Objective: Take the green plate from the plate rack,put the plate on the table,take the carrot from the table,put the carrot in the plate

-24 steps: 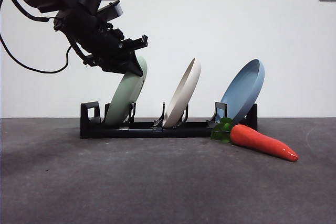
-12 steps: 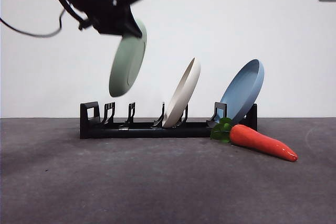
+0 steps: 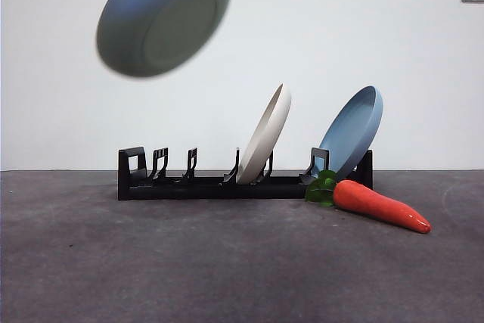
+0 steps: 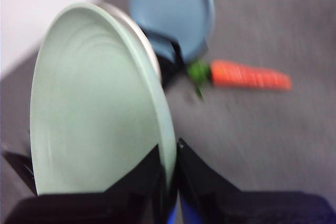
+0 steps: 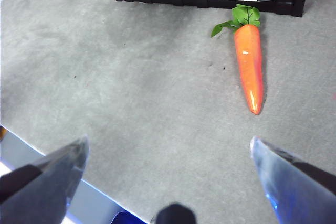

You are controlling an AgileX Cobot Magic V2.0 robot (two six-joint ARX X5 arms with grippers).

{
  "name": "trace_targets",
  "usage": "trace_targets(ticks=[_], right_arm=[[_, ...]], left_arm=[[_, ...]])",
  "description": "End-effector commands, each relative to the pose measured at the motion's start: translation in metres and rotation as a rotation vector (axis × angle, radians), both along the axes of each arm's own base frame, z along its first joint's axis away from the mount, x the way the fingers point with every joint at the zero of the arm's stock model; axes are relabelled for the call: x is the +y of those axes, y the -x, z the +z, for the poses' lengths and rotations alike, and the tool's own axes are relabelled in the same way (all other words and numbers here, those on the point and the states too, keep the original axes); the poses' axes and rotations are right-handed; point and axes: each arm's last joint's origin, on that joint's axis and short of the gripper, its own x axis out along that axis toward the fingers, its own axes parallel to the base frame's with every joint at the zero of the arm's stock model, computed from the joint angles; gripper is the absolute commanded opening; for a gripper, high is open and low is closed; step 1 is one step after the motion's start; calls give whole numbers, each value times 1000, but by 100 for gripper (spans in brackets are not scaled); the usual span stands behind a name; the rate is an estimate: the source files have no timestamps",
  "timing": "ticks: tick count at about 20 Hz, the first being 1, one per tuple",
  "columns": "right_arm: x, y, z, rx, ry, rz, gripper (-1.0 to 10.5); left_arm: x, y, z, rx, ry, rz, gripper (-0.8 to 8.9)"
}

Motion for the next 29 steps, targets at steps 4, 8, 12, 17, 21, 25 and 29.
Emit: trace_targets(ticks=[4, 8, 12, 17, 21, 25, 29], right_arm=[[0, 0, 1, -9, 0, 4, 658], [0, 0, 1, -10, -1, 3, 658], [0, 0, 1, -7, -5, 0, 658], [0, 0, 1, -5, -6, 1, 658], [0, -2, 1, -3, -5, 0, 658], [1, -6, -1, 21, -9, -6, 658], [1, -11, -3, 31, -8, -5, 659]], left_arm=[[-35, 31, -63, -11, -205, -78, -6], [-50, 50, -129, -79, -373, -194, -6], [-66, 49, -180, -97, -474, -233, -6], [-82, 45, -224, -44, -562, -284, -6], [-83, 47, -231, 30, -516, -323, 1], [-83, 49, -232, 102, -471, -328, 130], [-84, 49, -228, 116, -437, -306, 194]])
